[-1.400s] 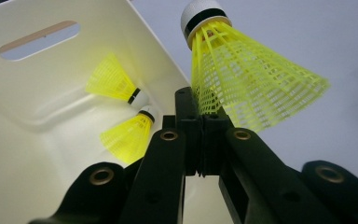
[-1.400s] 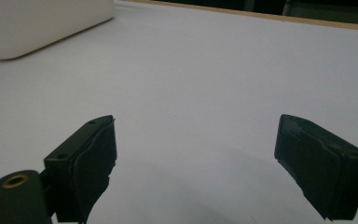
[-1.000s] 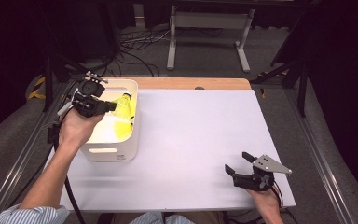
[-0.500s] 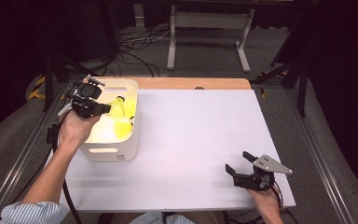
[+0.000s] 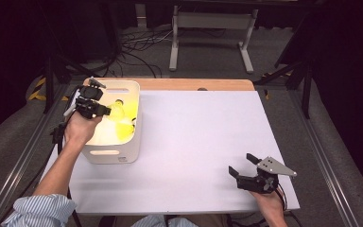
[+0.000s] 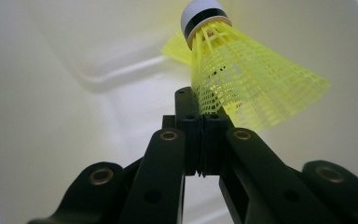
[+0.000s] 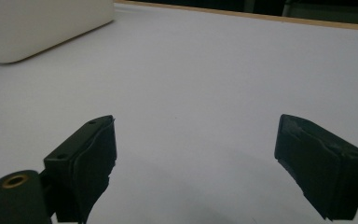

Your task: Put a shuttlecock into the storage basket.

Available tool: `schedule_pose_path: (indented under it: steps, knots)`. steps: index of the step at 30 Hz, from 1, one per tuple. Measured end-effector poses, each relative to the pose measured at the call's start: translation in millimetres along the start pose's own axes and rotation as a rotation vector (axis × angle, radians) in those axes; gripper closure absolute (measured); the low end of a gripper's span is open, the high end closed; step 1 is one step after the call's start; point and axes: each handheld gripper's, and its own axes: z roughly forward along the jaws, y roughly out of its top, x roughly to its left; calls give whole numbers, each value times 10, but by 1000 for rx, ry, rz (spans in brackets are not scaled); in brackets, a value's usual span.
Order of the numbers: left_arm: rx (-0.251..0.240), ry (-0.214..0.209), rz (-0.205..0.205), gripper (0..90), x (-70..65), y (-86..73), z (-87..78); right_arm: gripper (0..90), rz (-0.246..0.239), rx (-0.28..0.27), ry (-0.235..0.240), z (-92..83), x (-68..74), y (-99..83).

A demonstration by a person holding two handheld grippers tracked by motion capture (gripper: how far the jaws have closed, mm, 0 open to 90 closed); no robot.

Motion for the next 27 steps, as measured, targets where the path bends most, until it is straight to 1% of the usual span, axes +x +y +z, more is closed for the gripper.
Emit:
schedule_pose_path:
  steps: [1,2,3,4,5,8,9,10,12,13,15,16,19,21,22,23,24,25,27]
  knots:
    - [0,0,0,892,0,0,0,134,-1,-2,2,1,2,1]
    - [12,12,4,892,6,8,22,134,-1,-2,2,1,2,1]
    - [20,17,0,892,13,13,46,134,-1,-3,4,0,2,1]
    - [27,22,-1,892,19,17,78,134,0,-3,6,-1,2,1]
    - [46,31,-5,892,24,32,134,134,1,-3,8,2,2,1]
    - [53,32,-15,892,21,65,201,133,6,-1,13,12,5,0]
    - [58,43,-9,892,16,74,213,133,6,-2,16,13,6,0]
    - [55,70,-1,892,7,85,229,133,9,-5,17,11,10,1]
    - [61,73,-3,892,12,87,254,133,4,-6,18,5,5,1]
    - [78,81,-2,892,9,95,302,133,5,-6,19,6,2,0]
    - [77,77,-7,892,7,101,317,132,7,-7,17,4,2,1]
    - [83,66,-5,892,-4,110,339,132,7,-7,16,3,5,1]
    - [93,61,-2,892,-7,112,362,132,5,-7,15,2,7,1]
    - [100,50,-13,891,10,118,383,131,7,-4,19,9,8,1]
    - [109,32,-31,890,35,128,407,131,3,-6,21,5,10,2]
    - [109,32,-31,890,35,128,407,131,2,-6,21,3,10,2]
    - [116,36,-41,889,50,141,435,131,3,-6,23,4,8,1]
    - [124,36,-41,889,57,148,454,130,4,-5,24,5,8,0]
    - [134,53,-28,887,52,153,479,129,2,-1,28,9,10,-1]
